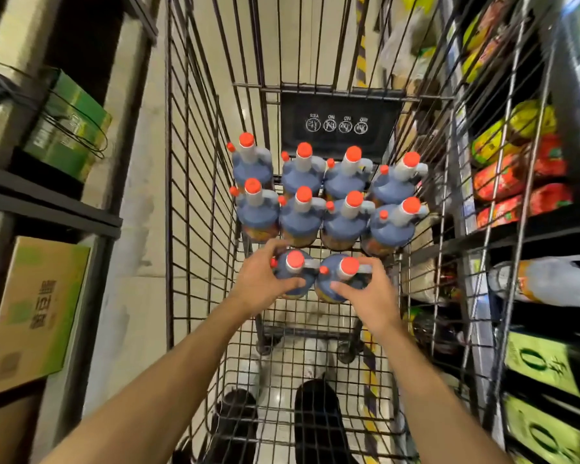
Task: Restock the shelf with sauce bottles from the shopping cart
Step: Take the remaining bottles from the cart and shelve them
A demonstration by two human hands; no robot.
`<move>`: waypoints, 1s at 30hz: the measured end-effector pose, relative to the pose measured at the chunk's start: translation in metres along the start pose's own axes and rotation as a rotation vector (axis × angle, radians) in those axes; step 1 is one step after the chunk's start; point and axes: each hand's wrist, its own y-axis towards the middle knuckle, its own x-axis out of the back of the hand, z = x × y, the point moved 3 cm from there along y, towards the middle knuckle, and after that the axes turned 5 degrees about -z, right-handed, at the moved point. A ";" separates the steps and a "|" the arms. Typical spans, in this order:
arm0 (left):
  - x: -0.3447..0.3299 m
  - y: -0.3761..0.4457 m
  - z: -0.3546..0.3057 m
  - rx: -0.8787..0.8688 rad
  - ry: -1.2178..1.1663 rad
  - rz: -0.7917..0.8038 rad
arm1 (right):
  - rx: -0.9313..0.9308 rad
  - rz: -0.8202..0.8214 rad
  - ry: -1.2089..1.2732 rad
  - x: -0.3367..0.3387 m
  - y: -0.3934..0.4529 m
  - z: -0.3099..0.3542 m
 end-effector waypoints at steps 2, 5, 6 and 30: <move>-0.007 -0.001 0.019 0.127 -0.165 -0.034 | -0.009 0.001 0.050 -0.004 0.003 -0.015; -0.022 -0.004 0.039 0.236 -0.301 -0.004 | -0.004 0.056 0.074 -0.008 0.014 -0.030; -0.025 -0.004 0.040 0.256 -0.327 0.018 | -0.015 0.073 0.095 -0.009 0.018 -0.035; -0.044 -0.013 0.020 0.257 -0.524 0.045 | -0.044 0.192 0.358 0.001 -0.003 -0.045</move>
